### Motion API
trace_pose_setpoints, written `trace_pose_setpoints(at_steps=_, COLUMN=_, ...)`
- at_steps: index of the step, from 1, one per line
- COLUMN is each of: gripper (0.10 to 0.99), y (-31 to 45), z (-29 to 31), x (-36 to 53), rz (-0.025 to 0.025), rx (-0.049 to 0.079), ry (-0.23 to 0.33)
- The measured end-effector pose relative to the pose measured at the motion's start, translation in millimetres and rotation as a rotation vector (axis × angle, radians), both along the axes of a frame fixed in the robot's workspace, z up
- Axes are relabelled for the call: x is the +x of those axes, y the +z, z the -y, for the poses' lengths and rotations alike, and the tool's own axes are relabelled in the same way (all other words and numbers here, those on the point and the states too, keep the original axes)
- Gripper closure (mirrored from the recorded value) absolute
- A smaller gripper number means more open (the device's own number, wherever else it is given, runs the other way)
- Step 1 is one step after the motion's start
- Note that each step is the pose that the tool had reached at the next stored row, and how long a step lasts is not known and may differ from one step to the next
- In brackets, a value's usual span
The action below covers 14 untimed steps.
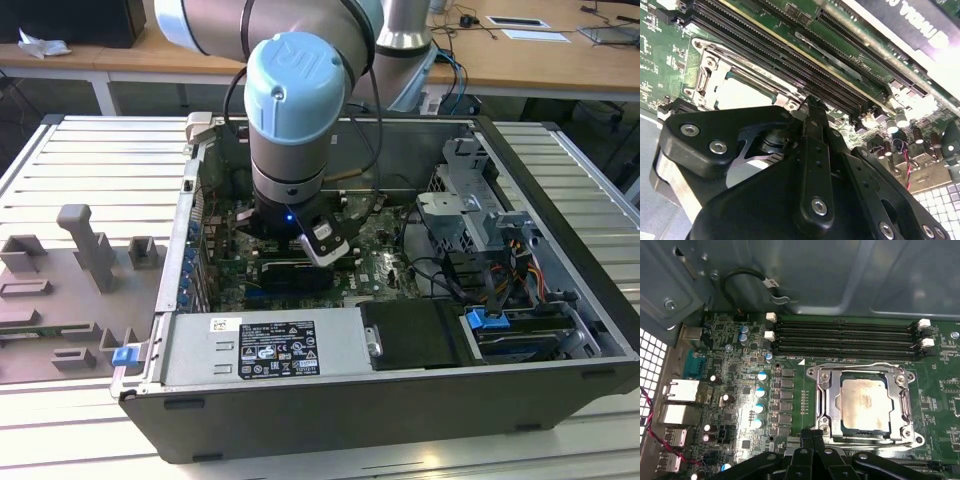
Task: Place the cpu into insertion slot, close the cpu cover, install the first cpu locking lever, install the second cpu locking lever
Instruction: 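Install the second cpu locking lever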
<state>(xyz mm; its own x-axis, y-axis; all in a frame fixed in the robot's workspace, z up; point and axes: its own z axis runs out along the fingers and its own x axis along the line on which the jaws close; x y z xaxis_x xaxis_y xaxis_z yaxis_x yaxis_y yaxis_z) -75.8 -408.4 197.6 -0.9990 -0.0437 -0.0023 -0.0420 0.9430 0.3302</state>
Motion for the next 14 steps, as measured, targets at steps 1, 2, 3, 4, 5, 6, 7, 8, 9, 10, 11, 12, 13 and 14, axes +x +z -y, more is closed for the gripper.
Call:
trace_pose_setpoints(at_steps=1, gripper=0.980, y=-0.6, z=-0.1, x=0.0, rz=-0.0001, rx=0.002, ry=0.000)
trace_pose_setpoints(at_steps=2, gripper=0.980, y=-1.0, z=-0.1, x=-0.1, rz=-0.0002, rx=0.003, ry=0.000)
trace_pose_setpoints(at_steps=3, gripper=0.980, y=-1.3, z=-0.3, x=0.0, rz=-0.0002, rx=0.004, ry=0.000)
trace_pose_setpoints(at_steps=4, gripper=0.980, y=-1.7, z=-0.5, x=-0.1, rz=-0.0002, rx=0.005, ry=0.000)
trace_pose_setpoints(at_steps=5, gripper=0.980, y=-2.0, z=-0.8, x=-0.1, rz=-0.0001, rx=0.006, ry=0.000)
trace_pose_setpoints(at_steps=6, gripper=0.980, y=-2.3, z=-1.0, x=-0.2, rz=-0.0001, rx=0.006, ry=0.000)
trace_pose_setpoints(at_steps=7, gripper=0.980, y=-2.6, z=-1.3, x=-0.3, rz=-0.0001, rx=0.007, ry=0.000)
trace_pose_setpoints(at_steps=8, gripper=0.980, y=-2.8, z=-1.5, x=-0.3, rz=0.0000, rx=0.007, ry=0.000)
trace_pose_setpoints(at_steps=9, gripper=0.980, y=-3.2, z=-2.0, x=-0.4, rz=-0.0001, rx=0.008, ry=0.000)
trace_pose_setpoints(at_steps=10, gripper=0.980, y=-3.6, z=-2.3, x=-0.5, rz=0.0001, rx=0.009, ry=0.000)
trace_pose_setpoints(at_steps=11, gripper=0.980, y=-3.8, z=-2.6, x=-0.7, rz=-0.0002, rx=0.009, ry=0.001)
trace_pose_setpoints(at_steps=12, gripper=0.980, y=-4.0, z=-2.6, x=-0.9, rz=-0.0002, rx=0.010, ry=0.001)
trace_pose_setpoints(at_steps=13, gripper=0.980, y=-4.1, z=-2.7, x=-1.4, rz=-0.0002, rx=0.011, ry=0.001)
trace_pose_setpoints(at_steps=14, gripper=0.980, y=-4.1, z=-2.8, x=-2.1, rz=0.0000, rx=0.013, ry=0.001)
